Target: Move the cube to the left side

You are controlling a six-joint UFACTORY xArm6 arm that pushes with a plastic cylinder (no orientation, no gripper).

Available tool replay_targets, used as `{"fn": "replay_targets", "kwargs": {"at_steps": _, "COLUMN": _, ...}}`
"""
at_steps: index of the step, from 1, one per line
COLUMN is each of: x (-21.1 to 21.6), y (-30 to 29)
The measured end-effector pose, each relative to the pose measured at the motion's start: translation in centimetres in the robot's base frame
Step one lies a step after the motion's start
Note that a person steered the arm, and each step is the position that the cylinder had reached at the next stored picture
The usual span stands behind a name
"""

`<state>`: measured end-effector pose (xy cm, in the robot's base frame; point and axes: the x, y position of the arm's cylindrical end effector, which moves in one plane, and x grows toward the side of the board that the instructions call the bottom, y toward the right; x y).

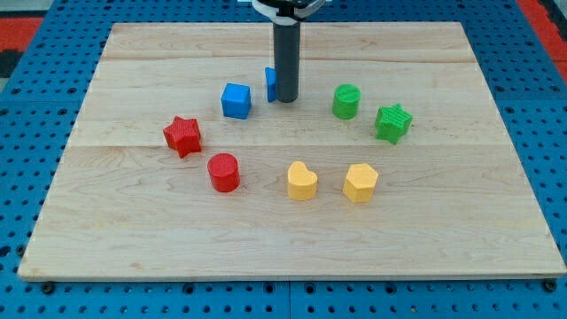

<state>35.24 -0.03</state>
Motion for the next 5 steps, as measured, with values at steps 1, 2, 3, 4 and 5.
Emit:
{"fn": "replay_targets", "kwargs": {"at_steps": 1, "x": 0.0, "y": 0.0}}
{"fn": "replay_targets", "kwargs": {"at_steps": 2, "x": 2.5, "y": 0.0}}
{"fn": "replay_targets", "kwargs": {"at_steps": 3, "x": 2.2, "y": -1.6}}
{"fn": "replay_targets", "kwargs": {"at_steps": 4, "x": 1.9, "y": -4.5}}
{"fn": "replay_targets", "kwargs": {"at_steps": 5, "x": 1.9, "y": -7.5}}
